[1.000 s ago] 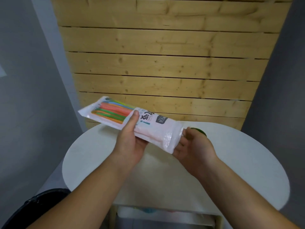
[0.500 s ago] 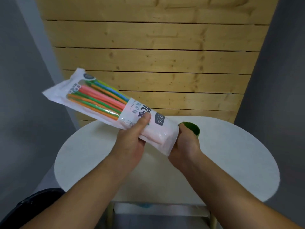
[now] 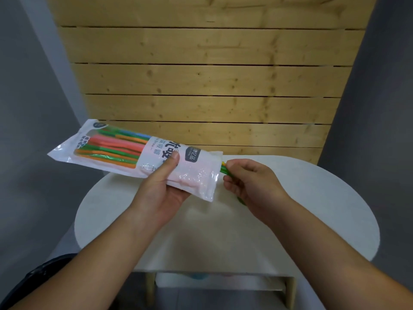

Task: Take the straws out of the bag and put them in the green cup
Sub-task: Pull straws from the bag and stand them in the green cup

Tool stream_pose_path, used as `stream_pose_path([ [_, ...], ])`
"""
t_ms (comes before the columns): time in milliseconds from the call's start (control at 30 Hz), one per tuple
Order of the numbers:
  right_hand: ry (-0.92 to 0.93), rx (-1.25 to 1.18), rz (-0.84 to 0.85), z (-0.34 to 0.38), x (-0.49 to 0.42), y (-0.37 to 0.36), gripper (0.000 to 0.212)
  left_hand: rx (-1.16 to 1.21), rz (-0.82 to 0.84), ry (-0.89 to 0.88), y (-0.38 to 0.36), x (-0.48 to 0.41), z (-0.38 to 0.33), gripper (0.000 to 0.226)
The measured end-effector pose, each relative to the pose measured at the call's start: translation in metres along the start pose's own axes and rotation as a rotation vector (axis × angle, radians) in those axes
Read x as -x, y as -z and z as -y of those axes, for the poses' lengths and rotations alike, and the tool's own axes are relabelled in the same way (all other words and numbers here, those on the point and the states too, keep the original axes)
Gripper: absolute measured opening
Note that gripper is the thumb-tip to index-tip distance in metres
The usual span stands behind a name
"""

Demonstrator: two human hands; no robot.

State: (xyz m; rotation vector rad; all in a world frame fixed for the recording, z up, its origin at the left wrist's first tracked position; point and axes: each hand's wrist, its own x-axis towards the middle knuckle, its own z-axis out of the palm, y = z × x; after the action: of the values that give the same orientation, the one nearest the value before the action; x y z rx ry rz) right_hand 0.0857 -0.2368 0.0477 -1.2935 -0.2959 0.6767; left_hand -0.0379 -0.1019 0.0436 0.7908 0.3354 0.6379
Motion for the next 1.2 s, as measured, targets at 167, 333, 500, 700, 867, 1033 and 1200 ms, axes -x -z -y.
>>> stream_pose_path([
  [167,0.11,-0.05,-0.1,0.003,-0.004,0.004,0.01,0.094,-0.034,0.034,0.002,0.001,-0.002,0.027],
  [333,0.073,-0.178,-0.04,-0.001,-0.002,0.0,0.02,0.177,-0.057,0.058,-0.003,0.003,0.002,0.019],
  [500,-0.064,-0.42,0.075,-0.008,-0.001,-0.013,0.011,0.161,-0.052,0.052,-0.001,0.002,0.005,0.032],
  [700,-0.007,-0.454,-0.023,-0.007,-0.007,-0.017,0.01,0.168,-0.062,0.052,0.002,0.0,0.008,0.026],
  [867,0.017,-0.422,-0.045,-0.007,-0.01,-0.019,0.011,0.19,-0.095,0.065,0.002,-0.001,0.01,0.03],
  [1033,0.061,-0.442,-0.127,-0.003,-0.015,-0.013,0.008,0.238,-0.128,0.064,0.002,-0.003,0.008,0.021],
  [1200,0.069,-0.44,-0.183,0.003,-0.016,0.002,0.007,0.3,-0.245,0.044,0.013,-0.011,0.003,0.034],
])
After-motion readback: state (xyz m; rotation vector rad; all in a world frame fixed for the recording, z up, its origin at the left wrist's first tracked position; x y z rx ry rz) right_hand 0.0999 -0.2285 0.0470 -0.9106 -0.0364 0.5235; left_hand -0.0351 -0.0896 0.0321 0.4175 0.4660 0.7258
